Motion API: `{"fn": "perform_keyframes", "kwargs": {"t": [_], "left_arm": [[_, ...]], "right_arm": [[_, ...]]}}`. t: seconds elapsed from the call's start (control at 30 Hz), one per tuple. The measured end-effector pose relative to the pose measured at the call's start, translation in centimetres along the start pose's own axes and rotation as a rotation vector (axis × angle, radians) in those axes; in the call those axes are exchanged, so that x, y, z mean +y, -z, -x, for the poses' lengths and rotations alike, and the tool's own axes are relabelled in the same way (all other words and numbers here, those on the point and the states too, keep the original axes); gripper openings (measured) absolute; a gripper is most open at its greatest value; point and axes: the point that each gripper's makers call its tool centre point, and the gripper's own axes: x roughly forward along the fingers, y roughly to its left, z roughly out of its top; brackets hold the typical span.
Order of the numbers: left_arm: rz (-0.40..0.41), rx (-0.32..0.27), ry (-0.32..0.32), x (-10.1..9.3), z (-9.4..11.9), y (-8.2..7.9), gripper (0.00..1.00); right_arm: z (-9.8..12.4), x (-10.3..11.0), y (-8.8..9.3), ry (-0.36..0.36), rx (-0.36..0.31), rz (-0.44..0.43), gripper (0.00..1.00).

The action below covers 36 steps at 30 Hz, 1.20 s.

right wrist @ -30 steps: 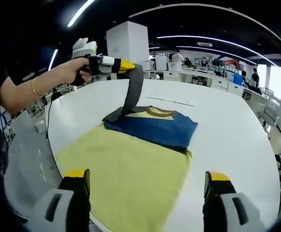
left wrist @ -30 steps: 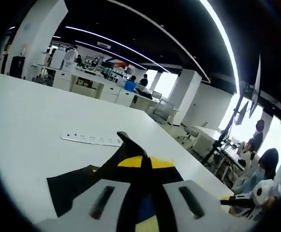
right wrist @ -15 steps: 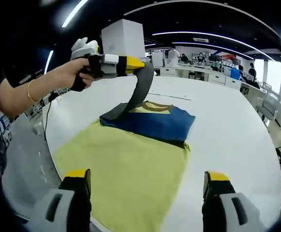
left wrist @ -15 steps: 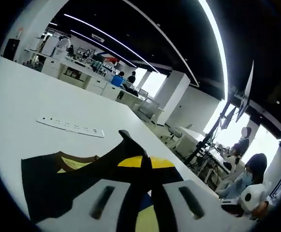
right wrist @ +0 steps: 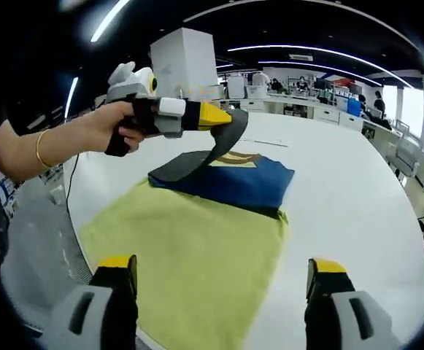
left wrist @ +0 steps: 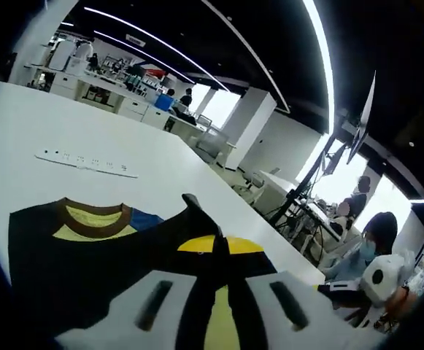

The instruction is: Fold the garment on the visible template until the final outline fits inside the template.

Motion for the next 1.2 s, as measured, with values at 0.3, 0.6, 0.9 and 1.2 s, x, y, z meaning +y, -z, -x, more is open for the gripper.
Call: {"fn": "perform_keyframes", "kwargs": {"t": [0.3,0.6,0.9,1.2], "left_arm": [[0.042,0.058,-0.016,0.7,-1.6,2.9,0.0],[0.051,0.096,0.009,0.6,-2.7,5.1,0.05],[-0.128,0.102,0.013,0.3,-1.6,4.9,0.47],[-0.216,0.077,0.018,0.5,1.0,3.0,0.83]], "right_arm": [[-0.3,-0.4,0.4,0.005,0.001,-0.019,0.97],[-0.3,-0.7,0.7,0.009,0.004,-0.027,0.97],[-0.1,-0.7,0.6,0.004,0.007,-0.008,0.97],[0.1,-0.2,0.4,-0.066,0.035,0.051,1.0]]}}
